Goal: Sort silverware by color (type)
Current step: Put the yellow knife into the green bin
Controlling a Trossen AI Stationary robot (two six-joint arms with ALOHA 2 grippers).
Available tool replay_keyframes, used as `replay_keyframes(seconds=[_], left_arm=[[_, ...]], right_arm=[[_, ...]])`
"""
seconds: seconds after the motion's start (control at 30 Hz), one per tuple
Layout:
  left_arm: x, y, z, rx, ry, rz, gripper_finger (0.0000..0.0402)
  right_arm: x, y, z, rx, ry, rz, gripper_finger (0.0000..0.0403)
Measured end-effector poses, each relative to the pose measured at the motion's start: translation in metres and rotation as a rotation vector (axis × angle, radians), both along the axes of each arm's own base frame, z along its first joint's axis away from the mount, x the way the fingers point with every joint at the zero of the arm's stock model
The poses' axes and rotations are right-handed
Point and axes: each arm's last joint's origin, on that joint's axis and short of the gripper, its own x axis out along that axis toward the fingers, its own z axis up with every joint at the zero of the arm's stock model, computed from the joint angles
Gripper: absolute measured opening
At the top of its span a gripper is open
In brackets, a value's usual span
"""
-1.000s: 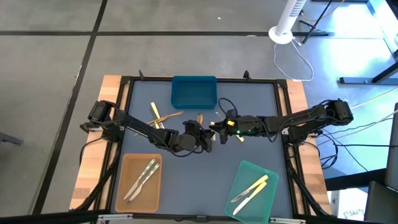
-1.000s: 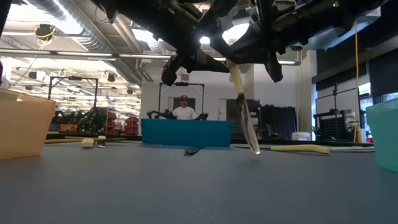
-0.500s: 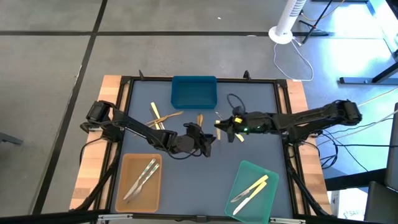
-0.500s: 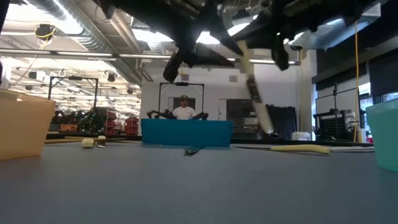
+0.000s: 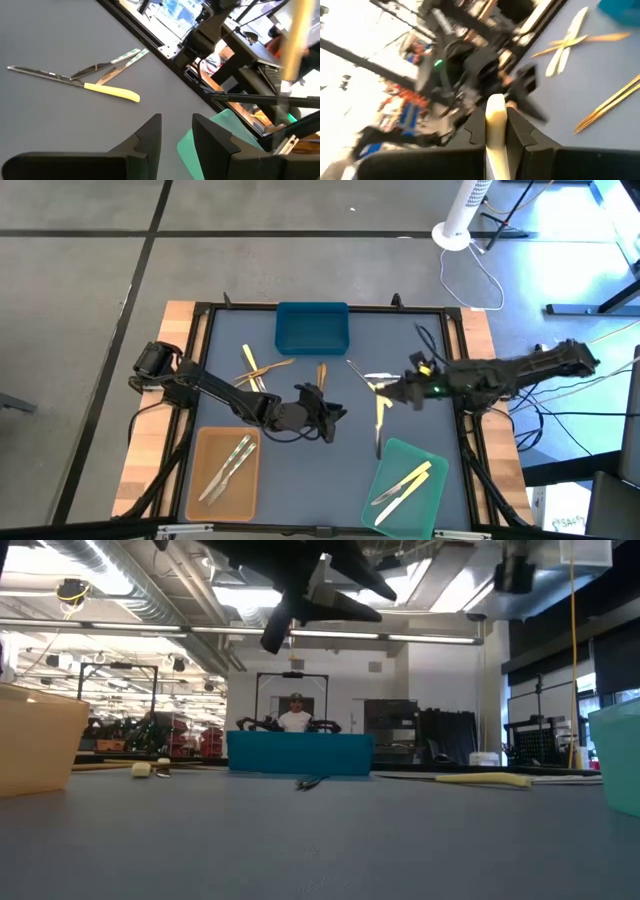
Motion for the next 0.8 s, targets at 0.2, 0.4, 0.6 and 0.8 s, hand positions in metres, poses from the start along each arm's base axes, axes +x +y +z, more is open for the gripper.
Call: replay_keyframes(seconds=[0.2,0.4,0.6,0.8], left_arm=[[0.0,0.0,-0.001,0.005,0.006,0.0,0.0103],[-0.001,-0.002,-0.001,0.005,0.007,-0.007,0.0103],[-0.001,-0.004,-0.001,0.005,0.01,-0.015,0.0103],[-0.001,-0.005,-0.001,0.005,0.01,-0.016,0.0103]], right_arm=[[-0.021,0.04,0.003,0.074,-0.02,-0.001,0.0016],[-0.045,0.085,-0.009,0.077,0.01,-0.079,0.0015],[-0.058,0.127,-0.035,0.05,0.011,-0.192,0.0019],[-0.061,0.157,-0.068,0.05,0.048,-0.194,0.0017]])
